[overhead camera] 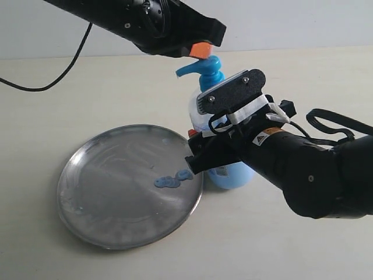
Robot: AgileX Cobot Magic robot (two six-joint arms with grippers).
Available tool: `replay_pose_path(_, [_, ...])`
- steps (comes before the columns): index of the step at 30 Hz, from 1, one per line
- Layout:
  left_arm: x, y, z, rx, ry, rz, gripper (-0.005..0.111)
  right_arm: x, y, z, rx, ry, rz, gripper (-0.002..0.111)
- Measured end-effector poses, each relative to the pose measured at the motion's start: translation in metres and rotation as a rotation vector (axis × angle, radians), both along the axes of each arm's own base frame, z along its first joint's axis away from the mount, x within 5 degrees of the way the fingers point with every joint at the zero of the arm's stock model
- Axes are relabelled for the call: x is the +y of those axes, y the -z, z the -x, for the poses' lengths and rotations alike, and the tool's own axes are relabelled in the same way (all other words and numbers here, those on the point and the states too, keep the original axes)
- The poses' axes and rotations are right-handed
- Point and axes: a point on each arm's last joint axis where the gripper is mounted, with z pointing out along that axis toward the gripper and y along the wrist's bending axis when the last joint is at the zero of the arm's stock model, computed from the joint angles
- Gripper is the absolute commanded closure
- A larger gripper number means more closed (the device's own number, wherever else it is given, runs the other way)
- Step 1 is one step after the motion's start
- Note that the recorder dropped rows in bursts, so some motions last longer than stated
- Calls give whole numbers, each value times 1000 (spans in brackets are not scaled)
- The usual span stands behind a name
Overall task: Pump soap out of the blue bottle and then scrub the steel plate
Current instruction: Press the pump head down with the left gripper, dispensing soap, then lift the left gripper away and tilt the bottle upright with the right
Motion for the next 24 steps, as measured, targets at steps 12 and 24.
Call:
replay_pose_path(12, [14,-72,3,-269,101,-111,107,5,0,4,-20,-86,46,108])
replay_pose_path(24, [75,-165,42,-587,-49,-150,107,2,0,2,-3,-31,44,108])
